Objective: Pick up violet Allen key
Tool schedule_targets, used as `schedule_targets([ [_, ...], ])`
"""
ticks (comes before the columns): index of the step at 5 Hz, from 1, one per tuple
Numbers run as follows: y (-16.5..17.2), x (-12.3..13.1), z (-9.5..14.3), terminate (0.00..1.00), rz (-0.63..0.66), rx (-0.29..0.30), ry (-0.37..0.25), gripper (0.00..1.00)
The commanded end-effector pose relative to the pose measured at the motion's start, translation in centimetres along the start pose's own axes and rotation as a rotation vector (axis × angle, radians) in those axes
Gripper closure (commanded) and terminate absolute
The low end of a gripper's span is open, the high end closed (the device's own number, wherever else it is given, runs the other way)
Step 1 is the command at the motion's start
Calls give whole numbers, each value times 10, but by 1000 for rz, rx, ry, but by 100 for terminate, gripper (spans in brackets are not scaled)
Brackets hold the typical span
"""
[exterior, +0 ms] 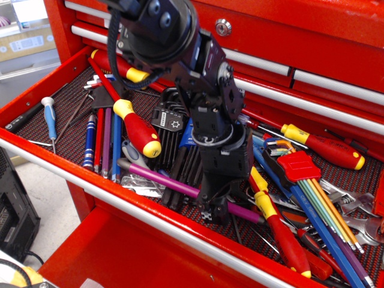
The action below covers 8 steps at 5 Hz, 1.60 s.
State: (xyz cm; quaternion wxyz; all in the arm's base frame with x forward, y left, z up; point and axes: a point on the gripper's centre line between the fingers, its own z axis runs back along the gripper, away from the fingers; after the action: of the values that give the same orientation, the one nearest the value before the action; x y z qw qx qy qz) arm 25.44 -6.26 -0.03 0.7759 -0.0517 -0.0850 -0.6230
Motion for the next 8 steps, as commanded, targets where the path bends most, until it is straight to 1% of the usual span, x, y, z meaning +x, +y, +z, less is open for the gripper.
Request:
schedule_targets([
  [1,16,-11,-12,0,16,7,-58,0],
  [2,15,-9,-10,0,36,-3,-56,100],
  [3,13,-8,-13,0,61,-5,-74,100],
  [4,8,-6,-8,0,84,14,-63,100],
  [5,15,5,31,0,62,46,59,100],
  [6,25,15,67,0,34,109,167,100],
  [7,34,14,96,0,6,116,227,100],
  [8,48,1,129,0,-15,134,237,100],
])
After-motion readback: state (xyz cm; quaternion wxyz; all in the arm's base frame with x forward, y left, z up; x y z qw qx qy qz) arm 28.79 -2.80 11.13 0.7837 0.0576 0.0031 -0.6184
